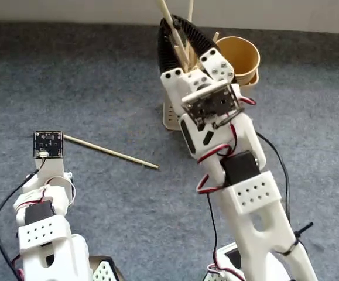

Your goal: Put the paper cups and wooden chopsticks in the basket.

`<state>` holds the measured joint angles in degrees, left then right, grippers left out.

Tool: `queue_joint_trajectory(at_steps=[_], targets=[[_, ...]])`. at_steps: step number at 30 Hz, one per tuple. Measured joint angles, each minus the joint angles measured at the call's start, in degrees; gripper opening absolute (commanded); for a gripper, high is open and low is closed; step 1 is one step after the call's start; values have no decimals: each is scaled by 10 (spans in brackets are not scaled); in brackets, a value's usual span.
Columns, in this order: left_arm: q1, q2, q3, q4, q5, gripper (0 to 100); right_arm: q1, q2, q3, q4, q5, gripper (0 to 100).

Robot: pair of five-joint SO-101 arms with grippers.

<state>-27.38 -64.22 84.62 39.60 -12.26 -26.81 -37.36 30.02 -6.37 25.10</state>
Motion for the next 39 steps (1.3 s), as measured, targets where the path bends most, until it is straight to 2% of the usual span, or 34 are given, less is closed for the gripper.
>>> queue_joint_trajectory(at_steps=[3,10,13,22,28,39], targets=[[0,0,0,0,0,8,15,57,0,-40,-4,4],[0,0,4,0,0,8,71,142,0,-62,-151,4],[0,0,4,0,0,8,94,171,0,-76,-172,4],[0,0,4,0,0,8,103,244,0,-81,-177,12],[0,0,4,0,0,8,102,257,-1,-72,-177,150],[0,0,4,0,0,8,104,190,0,10,-178,152]])
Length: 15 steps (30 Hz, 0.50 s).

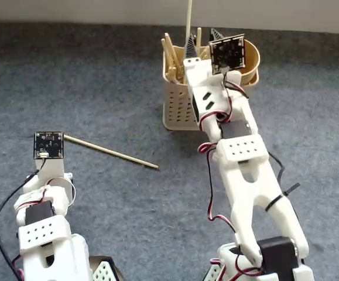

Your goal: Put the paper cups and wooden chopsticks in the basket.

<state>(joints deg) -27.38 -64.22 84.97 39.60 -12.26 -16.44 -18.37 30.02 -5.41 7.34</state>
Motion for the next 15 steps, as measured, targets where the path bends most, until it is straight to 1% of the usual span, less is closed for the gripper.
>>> queue_joint_trajectory(at_steps=[6,15], targets=[[0,0,0,0,0,8,-4,-67,0,46,0,152],[0,0,0,0,0,8,-61,-227,0,226,0,152]])
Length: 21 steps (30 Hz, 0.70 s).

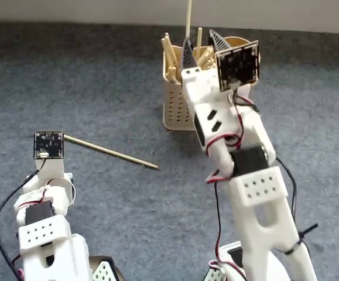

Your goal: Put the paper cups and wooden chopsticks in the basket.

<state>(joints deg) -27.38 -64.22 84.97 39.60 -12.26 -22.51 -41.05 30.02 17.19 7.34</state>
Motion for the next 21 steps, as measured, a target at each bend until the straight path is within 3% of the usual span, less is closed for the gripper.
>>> queue_joint_trajectory(at_steps=[5,11,21], targets=[[0,0,0,0,0,8,-57,-61,0,113,3,152],[1,0,11,0,0,8,-155,-69,28,216,90,152],[3,0,11,0,0,8,-207,112,124,185,130,152]])
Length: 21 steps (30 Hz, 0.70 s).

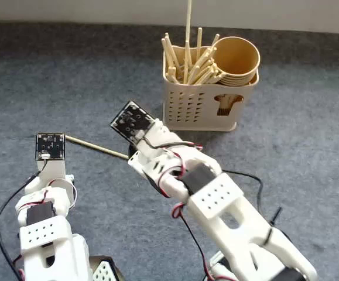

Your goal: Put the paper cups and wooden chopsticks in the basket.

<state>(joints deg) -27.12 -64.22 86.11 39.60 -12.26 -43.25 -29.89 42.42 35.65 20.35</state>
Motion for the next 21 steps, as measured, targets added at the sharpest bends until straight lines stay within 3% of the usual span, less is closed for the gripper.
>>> queue_joint_trajectory(at_steps=[5,12,14,16,21], targets=[[0,0,0,0,0,8,-1,150,0,-72,0,152],[0,0,0,0,0,8,-1,316,-60,-88,0,150],[0,0,0,0,0,8,-1,354,-76,-88,4,108],[0,0,0,0,0,8,-1,373,-83,-88,26,5],[0,0,0,0,0,8,0,376,-99,-45,129,3]])
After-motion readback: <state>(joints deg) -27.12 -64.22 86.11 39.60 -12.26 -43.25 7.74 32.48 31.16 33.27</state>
